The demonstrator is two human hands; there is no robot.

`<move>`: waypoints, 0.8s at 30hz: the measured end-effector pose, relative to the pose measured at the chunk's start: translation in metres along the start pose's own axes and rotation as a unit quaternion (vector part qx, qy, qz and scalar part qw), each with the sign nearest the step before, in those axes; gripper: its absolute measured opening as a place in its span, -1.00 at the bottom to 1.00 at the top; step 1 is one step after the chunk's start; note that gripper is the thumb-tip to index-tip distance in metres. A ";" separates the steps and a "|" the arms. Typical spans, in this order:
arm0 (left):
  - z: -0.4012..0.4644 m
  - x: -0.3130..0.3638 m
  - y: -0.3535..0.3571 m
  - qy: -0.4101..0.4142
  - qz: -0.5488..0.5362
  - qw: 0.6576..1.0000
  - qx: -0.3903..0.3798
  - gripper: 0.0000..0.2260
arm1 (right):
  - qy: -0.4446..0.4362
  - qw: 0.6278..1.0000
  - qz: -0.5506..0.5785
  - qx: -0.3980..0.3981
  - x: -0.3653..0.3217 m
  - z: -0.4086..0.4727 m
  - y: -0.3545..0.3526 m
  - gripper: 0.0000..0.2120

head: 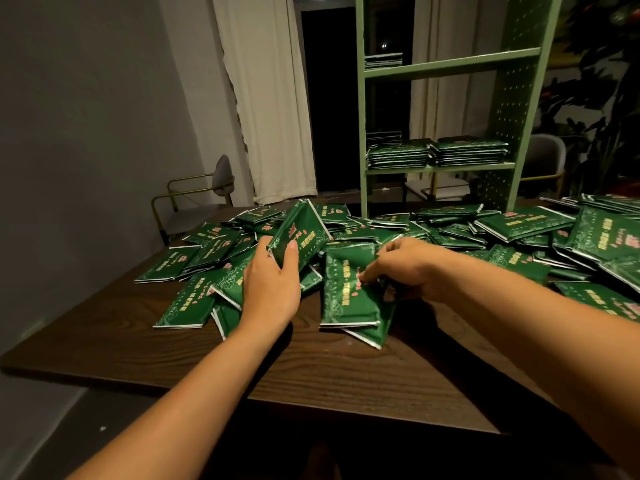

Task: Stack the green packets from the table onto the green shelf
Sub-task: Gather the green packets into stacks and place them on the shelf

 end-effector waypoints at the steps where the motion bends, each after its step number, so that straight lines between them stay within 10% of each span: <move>1: 0.001 0.004 0.003 0.006 -0.005 1.000 0.001 -0.43 | -0.005 1.000 0.017 -0.004 0.003 0.000 -0.011 -0.77; 7: 0.004 0.036 0.039 0.023 -0.081 0.996 -0.014 -0.69 | -0.113 0.982 0.145 0.032 0.009 -0.002 -0.073 -0.77; 14: 0.003 0.049 0.109 -0.140 -0.308 0.934 -0.116 -0.83 | -0.158 0.936 0.290 0.124 0.028 0.005 -0.129 -0.73; 19: 0.012 0.075 0.146 -0.149 -0.357 0.898 -0.210 -0.82 | -0.191 0.966 0.121 0.128 0.035 0.018 -0.140 -0.83; 24: 0.017 0.092 0.175 0.008 -0.198 0.930 -0.310 -0.68 | -0.279 0.955 0.011 0.104 0.029 0.025 -0.128 -0.71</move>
Point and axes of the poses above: each hand's wrist, its own z-axis towards the middle knuckle, its own y-axis out of the palm, x = y × z, the point moved 6 cm from there along z, towards the middle knuckle, and after that the axes turned 3 degrees about z, right-handed, at the moved point
